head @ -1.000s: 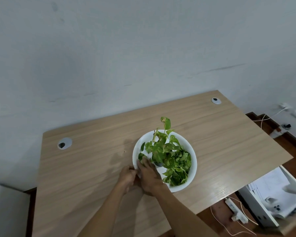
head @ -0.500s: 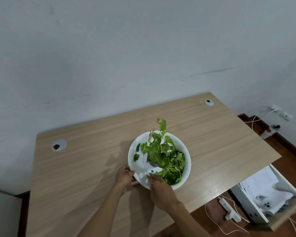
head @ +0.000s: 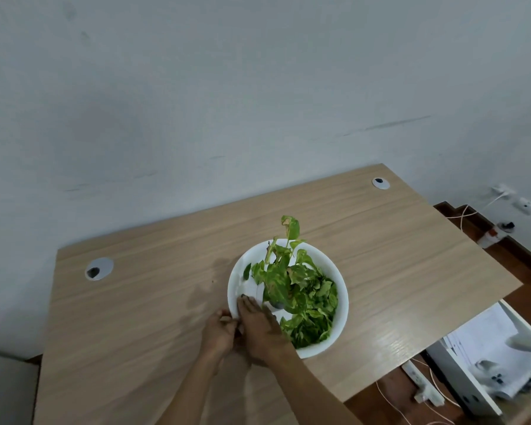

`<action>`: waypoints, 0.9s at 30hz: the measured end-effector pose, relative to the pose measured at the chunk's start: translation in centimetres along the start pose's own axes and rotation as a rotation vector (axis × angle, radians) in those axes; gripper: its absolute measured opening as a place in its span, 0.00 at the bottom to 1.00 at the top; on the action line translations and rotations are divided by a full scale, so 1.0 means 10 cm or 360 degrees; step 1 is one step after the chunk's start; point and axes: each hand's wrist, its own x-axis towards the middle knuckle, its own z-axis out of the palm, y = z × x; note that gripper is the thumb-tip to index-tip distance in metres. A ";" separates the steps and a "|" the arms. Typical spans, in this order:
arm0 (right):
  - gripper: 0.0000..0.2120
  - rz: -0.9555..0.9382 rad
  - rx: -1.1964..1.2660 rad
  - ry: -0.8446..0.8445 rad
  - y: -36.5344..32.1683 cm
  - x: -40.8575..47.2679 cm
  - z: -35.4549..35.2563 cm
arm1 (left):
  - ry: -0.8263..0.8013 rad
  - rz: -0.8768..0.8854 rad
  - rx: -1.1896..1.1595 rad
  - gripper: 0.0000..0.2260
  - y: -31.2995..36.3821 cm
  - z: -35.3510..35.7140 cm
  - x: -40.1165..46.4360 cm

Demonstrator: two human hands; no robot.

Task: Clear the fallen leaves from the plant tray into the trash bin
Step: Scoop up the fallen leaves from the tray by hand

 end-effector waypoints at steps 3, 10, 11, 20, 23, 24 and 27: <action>0.27 -0.0092 0.0043 0.0237 0.05 -0.39 0.01 | -0.0013 -0.0034 -0.0058 0.03 0.06 0.00 -0.07; 0.28 -0.0118 -0.0073 0.0107 0.35 -0.85 -0.10 | -0.0071 -0.0105 -0.0153 0.03 0.26 0.01 -0.18; 0.27 -0.0150 -0.0034 0.0149 0.35 -0.85 -0.10 | -0.0062 -0.0080 -0.0121 0.03 0.28 -0.01 -0.18; 0.23 -0.0200 -0.0073 0.0265 0.67 -1.02 -0.48 | -0.0001 -0.0016 0.0002 0.07 0.14 0.04 -0.50; 0.23 -0.0126 -0.0175 0.0355 0.95 -0.93 -0.68 | 0.0054 -0.0131 -0.0272 0.08 -0.01 0.23 -0.65; 0.22 -0.0108 -0.0198 0.0361 1.03 -0.88 -0.75 | 0.0099 -0.0150 -0.0338 0.07 -0.03 0.28 -0.69; 0.20 -0.0123 -0.0295 0.0266 1.20 -0.76 -0.89 | 0.0198 -0.0180 -0.0470 0.06 -0.03 0.38 -0.73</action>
